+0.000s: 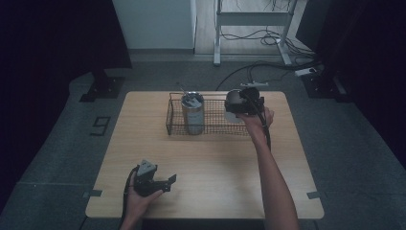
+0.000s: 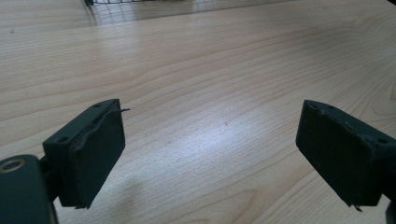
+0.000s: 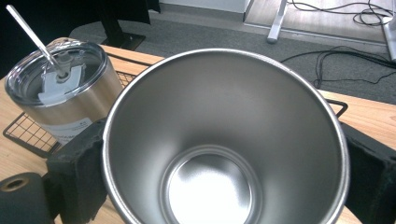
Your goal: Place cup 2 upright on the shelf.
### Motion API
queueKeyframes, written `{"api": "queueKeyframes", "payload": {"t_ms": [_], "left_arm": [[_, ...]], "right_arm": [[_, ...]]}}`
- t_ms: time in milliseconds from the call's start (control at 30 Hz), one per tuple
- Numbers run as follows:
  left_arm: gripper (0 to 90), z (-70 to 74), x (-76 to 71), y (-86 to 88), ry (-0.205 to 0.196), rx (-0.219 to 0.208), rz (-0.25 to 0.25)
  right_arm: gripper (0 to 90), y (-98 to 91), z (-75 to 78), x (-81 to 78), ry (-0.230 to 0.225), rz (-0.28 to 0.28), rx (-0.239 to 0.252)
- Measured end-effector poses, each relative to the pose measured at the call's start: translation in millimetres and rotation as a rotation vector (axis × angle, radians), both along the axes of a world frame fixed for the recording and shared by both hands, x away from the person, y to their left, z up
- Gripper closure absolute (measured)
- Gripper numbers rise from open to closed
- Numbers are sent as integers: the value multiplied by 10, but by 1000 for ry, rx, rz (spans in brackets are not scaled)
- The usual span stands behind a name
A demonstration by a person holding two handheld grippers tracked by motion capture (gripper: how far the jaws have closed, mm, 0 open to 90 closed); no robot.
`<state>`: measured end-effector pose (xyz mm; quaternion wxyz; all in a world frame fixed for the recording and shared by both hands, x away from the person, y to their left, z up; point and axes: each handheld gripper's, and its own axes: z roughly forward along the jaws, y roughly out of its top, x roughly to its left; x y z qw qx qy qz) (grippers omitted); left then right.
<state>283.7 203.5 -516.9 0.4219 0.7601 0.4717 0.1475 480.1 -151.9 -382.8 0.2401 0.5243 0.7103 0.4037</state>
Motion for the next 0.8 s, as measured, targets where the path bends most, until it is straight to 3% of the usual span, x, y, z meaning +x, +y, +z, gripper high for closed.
{"api": "queueKeyframes", "payload": {"t_ms": [133, 267, 567, 800], "left_arm": [[86, 0, 8, -41, 1, -11, -3], [86, -8, 13, -86, 1, 4, -17], [86, -2, 42, -44, 4, -17, -15], [86, -5, 47, -52, 4, -7, -23]], "right_arm": [[62, -5, -4, 53, 4, -5, 4], [62, 9, -2, 99, -1, -8, 0], [62, 69, -10, 253, 14, -3, -18], [62, 136, -78, 395, 32, -2, -29]]}}
